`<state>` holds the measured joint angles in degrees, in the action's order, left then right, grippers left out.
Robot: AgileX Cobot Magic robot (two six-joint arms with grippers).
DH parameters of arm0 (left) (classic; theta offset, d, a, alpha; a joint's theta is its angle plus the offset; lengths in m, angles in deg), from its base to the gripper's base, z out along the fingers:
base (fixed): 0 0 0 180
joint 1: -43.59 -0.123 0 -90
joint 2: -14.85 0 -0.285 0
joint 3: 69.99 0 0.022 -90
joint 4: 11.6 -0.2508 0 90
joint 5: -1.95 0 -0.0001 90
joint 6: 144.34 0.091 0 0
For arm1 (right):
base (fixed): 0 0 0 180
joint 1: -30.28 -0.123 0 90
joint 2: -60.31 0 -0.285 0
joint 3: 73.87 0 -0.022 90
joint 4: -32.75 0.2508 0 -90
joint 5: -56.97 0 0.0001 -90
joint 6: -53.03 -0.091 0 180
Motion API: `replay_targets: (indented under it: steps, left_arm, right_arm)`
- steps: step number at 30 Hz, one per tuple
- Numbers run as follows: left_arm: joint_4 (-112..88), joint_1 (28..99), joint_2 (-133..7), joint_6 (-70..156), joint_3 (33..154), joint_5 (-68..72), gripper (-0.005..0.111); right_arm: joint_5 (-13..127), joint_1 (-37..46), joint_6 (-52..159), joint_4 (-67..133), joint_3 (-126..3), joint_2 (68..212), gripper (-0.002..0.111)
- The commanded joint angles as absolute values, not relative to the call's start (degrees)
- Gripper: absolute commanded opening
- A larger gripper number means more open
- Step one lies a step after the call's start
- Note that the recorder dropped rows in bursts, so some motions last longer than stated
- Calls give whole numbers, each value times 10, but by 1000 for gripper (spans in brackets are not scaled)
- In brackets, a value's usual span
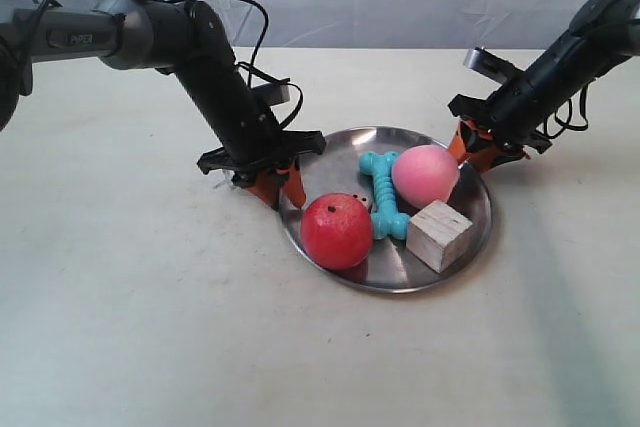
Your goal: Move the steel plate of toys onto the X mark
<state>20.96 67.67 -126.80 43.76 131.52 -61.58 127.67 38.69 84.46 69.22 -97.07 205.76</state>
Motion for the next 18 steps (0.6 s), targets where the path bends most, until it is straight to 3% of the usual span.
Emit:
replay_targets:
  steps: [1,3,6,7,18]
  left_arm:
    - [205,683,-1275,433,1308,-601,34]
    - [205,683,-1275,428,1308,-597,32]
    - [212,683,-1275,419,1308,-581,5]
    - [219,683,-1275,419,1308,-573,0]
    - [267,683,-1275,420,1308,-622,0]
  right_arm:
    - [1269,383,864,708,-964,2077,43]
    - [1269,383,868,708,-964,2077,38]
    - [1269,383,869,708,-964,2077,1]
    - [1269,383,868,708,-964,2077,0]
    - [1269,383,722,709,-964,2077,-1]
